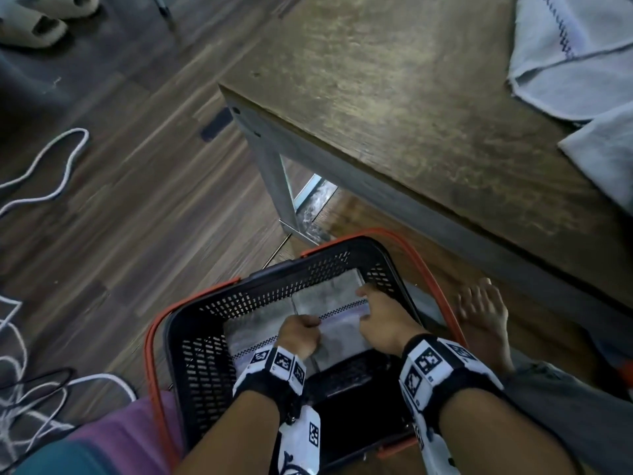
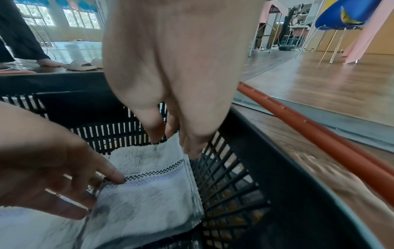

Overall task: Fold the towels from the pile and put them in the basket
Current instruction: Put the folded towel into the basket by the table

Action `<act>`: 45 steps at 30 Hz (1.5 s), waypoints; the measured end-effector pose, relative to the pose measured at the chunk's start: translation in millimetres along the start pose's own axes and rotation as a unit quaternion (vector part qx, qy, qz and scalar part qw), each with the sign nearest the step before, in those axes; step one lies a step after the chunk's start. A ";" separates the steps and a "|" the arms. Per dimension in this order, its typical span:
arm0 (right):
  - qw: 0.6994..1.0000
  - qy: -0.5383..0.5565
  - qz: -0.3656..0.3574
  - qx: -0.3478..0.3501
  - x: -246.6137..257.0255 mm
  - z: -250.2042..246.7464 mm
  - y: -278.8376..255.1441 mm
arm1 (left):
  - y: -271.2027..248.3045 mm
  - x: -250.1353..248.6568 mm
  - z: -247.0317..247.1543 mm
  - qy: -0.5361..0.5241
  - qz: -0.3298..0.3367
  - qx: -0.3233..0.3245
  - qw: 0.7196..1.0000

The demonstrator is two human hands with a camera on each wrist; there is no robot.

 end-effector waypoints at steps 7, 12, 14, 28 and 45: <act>0.999 -0.033 0.034 0.015 -9.6 13.6 -3.9 | -0.5 -0.8 -1.6 0.113 0.032 -0.078 0.990; 0.999 -0.018 0.027 0.000 -11.4 15.0 -5.4 | -10.2 -40.8 0.9 0.218 0.205 -0.187 0.936; 0.999 -0.010 0.037 0.002 -15.8 12.3 -6.4 | -4.5 -63.6 15.6 0.315 0.282 -0.141 0.895; 0.999 -0.007 0.038 0.023 -20.2 0.5 -10.2 | 6.8 -37.9 15.3 0.426 0.133 -0.125 0.886; 0.983 -0.016 -0.172 -0.057 119.5 -33.7 -142.0 | -158.7 -124.3 -103.4 0.364 0.226 -0.050 0.902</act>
Point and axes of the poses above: each hand's wrist, its own y-axis towards the middle knuckle, its own z-axis out of the palm, x = y × z, the point moved 6 cm from there along y, towards the middle knuckle, and after that the axes turned 15 degrees about y, right-handed, at the moved point
